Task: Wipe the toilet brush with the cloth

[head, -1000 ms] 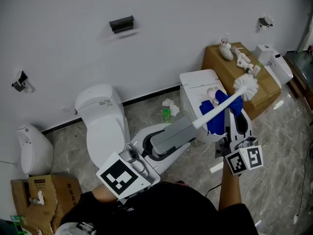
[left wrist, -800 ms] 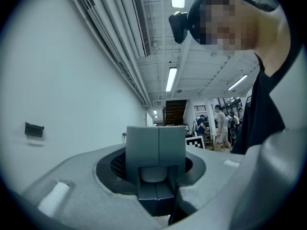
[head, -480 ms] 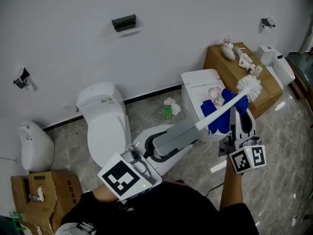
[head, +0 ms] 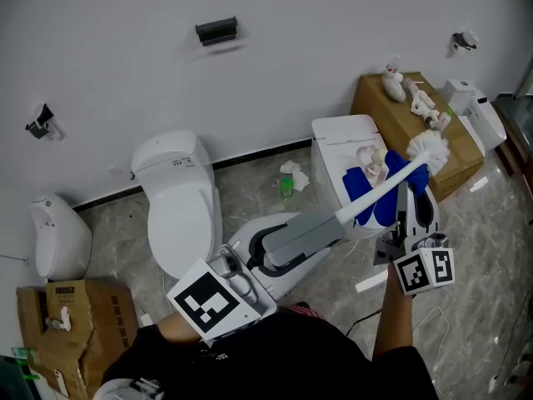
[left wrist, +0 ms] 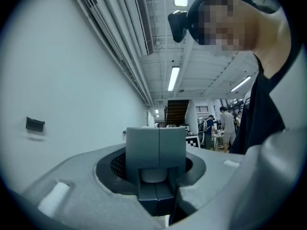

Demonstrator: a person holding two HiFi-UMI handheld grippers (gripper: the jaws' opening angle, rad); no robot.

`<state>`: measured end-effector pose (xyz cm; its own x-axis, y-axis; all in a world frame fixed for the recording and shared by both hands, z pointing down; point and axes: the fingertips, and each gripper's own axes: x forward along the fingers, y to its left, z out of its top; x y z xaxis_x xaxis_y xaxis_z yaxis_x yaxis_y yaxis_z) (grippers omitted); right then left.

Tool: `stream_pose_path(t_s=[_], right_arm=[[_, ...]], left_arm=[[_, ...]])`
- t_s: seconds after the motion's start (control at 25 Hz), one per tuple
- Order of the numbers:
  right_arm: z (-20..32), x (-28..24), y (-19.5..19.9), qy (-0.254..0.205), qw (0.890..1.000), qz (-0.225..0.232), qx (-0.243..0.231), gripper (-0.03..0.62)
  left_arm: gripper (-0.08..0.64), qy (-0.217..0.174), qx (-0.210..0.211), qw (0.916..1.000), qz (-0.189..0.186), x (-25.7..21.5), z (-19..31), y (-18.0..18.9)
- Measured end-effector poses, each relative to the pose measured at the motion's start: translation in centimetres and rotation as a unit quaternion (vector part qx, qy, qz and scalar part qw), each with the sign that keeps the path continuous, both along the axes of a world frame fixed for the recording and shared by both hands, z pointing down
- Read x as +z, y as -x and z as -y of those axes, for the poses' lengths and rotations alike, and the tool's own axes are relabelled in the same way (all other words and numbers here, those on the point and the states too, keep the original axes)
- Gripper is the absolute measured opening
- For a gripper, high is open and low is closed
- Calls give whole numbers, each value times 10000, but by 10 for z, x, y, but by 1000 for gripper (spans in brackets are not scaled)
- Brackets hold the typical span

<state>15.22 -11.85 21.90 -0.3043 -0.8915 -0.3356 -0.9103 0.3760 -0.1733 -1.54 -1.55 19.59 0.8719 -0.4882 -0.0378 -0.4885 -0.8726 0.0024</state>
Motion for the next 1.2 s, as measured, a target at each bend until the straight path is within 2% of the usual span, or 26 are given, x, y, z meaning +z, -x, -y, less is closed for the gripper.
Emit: stream_pose_path(t_s=[0.4,0.56,0.72,0.96,1.2], right_arm=[[-10,8,-21,76,9999,23,109,64],[-9,5,-6,147,9998,7,113,64],[-20,12,-10,86,9999,-23,123,64],[-19,11,16,103,9998,-117,108,64],[-25,16,23,65,9998,-161,-70,64]], left_arm=[[161,48,-2,10000,-33,5,-12,-16],[161,-32,-39,9999,-131,-11,-4,1],[161,-158,-39,9998,-90,-10,-7,-5],[161,-210,13,9996,-180,-20,1,14],[161,-292,-54,9993,-221,-18,-3,11]])
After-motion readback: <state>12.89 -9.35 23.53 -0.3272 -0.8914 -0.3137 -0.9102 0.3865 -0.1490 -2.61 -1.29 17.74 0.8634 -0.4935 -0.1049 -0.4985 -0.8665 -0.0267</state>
